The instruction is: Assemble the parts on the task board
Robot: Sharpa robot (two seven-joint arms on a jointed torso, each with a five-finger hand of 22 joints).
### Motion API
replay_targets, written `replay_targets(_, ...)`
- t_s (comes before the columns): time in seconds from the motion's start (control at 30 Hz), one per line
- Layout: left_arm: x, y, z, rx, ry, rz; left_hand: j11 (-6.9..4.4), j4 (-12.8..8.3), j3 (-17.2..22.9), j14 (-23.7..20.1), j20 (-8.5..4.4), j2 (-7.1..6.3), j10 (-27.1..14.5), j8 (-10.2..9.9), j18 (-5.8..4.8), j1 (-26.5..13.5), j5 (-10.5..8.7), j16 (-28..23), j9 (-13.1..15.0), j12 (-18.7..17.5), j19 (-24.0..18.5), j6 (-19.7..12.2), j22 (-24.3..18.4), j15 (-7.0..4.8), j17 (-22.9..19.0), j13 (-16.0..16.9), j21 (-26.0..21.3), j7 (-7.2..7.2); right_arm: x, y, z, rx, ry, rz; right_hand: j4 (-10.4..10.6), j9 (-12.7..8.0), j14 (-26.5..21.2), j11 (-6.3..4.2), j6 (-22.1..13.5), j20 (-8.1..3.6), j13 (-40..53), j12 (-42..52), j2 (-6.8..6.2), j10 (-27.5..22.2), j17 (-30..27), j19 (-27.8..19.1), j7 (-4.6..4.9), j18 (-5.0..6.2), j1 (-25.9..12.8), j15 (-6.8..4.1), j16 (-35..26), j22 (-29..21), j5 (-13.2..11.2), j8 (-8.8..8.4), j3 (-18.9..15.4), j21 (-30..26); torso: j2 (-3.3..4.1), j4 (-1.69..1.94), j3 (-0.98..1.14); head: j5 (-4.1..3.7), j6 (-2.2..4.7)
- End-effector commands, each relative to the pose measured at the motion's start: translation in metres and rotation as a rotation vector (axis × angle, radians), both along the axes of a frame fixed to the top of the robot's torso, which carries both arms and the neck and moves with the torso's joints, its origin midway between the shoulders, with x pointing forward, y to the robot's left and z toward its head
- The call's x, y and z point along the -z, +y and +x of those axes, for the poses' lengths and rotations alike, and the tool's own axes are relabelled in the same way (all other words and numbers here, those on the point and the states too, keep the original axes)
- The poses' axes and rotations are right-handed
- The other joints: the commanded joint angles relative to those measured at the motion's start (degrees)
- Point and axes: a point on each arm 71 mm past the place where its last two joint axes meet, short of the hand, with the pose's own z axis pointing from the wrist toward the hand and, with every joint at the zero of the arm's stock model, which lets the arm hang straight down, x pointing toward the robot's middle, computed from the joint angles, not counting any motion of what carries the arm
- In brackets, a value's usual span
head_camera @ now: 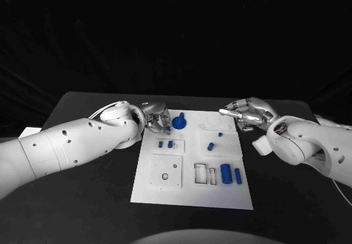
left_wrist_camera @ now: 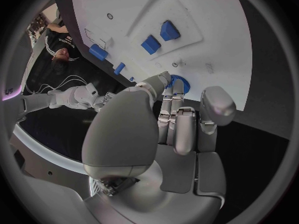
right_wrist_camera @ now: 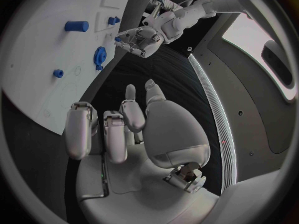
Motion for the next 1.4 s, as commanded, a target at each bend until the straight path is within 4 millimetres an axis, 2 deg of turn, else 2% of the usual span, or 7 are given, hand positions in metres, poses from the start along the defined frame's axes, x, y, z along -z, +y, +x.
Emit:
replay_targets(0.03,0.004,0.000,0.001,-0.004,0.036,0.011,-0.09,-0.10,0.35,2.94,-0.13,0.01,0.33,-0.33,-0.80,-0.48,-0.36,-0.20,0.00,-0.21,3.76,0.37,0.05,0.39,-0.05,0.01,0.19,-0.02,0.000,0.002,-0.001,-0.019,-0.002,0.005,-0.14,0.09,5.97,-1.49,0.42,-0.01,19.52,18.42,0.63,6.12,15.09,-0.25,0.03,0.30,0.01,0.18,0.23,0.06,0.25,-0.20,-0.18,-0.20,0.06,-0.04,-0.04,0.11,-0.06)
replay_targets(0.5,0.013,0.001,0.002,-0.005,0.072,0.042,-0.11,-0.15,0.39,2.92,-0.13,-0.06,0.44,-0.37,-0.92,-0.62,-0.40,-0.25,-0.01,-0.30,3.79,0.45,0.58,0.38,-0.17,0.01,0.83,-0.04,0.000,0.003,-0.001,-0.021,-0.002,0.006,-0.14,0.13,5.97,-1.50,0.46,-0.02,19.49,18.39,0.79,6.10,15.09,-0.24,0.01,0.30,-0.01,0.17,0.23,0.06,0.23,-0.33,-0.18,-0.21,0.03,-0.05,0.03,0.16,-0.37)
replay_targets(1.4,0.015,-0.003,0.001,0.007,0.085,0.054,-0.19,-0.29,0.52,2.92,-0.14,-0.06,0.72,-0.39,-0.98,-0.74,-0.47,-0.21,0.00,-0.39,3.80,0.64,0.95,0.34,-0.14,0.04,1.25,-0.11,0.000,0.004,-0.001,-0.024,-0.002,0.007,-0.14,0.13,5.97,-1.50,0.46,-0.02,19.49,18.39,0.79,6.10,15.09,-0.24,0.01,0.30,-0.01,0.17,0.23,0.06,0.23,-0.33,-0.18,-0.21,0.03,-0.08,0.02,0.05,-0.52)
